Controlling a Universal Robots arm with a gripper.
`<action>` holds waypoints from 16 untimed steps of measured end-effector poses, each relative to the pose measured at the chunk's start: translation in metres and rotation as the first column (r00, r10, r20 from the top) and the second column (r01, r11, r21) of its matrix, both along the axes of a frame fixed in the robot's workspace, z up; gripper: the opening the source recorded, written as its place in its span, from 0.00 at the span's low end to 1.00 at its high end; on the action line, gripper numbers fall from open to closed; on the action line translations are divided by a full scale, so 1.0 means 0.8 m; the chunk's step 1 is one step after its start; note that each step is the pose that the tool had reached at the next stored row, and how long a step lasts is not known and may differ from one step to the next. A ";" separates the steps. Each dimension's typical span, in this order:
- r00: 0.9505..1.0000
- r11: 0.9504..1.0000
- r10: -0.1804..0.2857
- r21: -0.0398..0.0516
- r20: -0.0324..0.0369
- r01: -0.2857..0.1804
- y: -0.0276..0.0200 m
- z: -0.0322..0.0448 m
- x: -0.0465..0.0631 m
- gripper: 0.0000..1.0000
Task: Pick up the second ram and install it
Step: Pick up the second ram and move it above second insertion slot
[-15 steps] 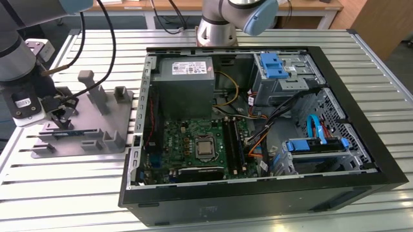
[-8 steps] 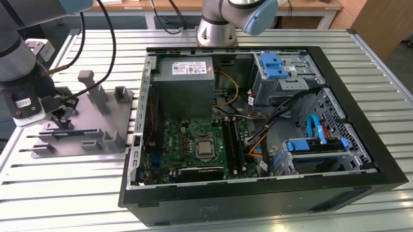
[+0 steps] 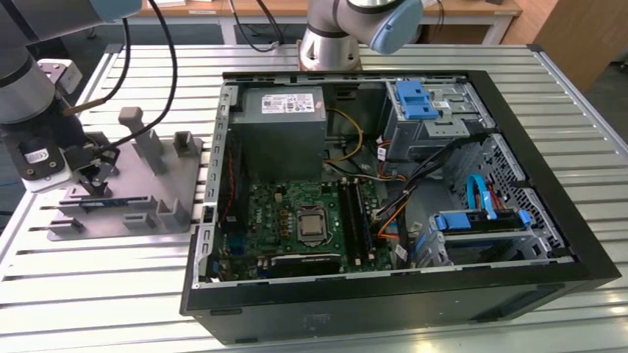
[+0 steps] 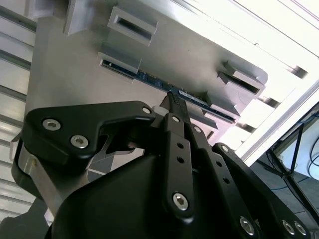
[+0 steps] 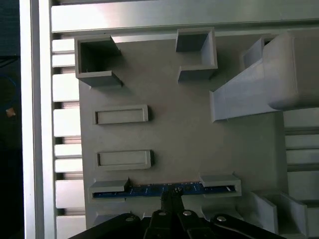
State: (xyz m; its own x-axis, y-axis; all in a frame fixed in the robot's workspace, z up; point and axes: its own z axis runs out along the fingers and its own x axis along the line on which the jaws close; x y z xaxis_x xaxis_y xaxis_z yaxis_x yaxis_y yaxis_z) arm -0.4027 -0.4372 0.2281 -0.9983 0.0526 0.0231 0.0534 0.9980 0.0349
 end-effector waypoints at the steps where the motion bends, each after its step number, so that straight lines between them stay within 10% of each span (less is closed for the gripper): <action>1: 1.000 1.000 0.009 0.000 0.000 -0.009 0.0000 0.0000 0.000 0.10; 7: 0.994 0.994 0.107 0.000 0.000 -0.107 0.0000 0.0000 0.000 0.10; 16: 0.968 0.968 0.251 0.000 0.000 -0.251 0.0000 0.0000 0.000 0.10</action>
State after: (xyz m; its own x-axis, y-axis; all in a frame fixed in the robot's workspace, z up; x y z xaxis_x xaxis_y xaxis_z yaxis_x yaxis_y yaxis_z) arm -0.4027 -0.4373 0.2281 -0.9797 -0.1994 0.0231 -0.1985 0.9795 0.0349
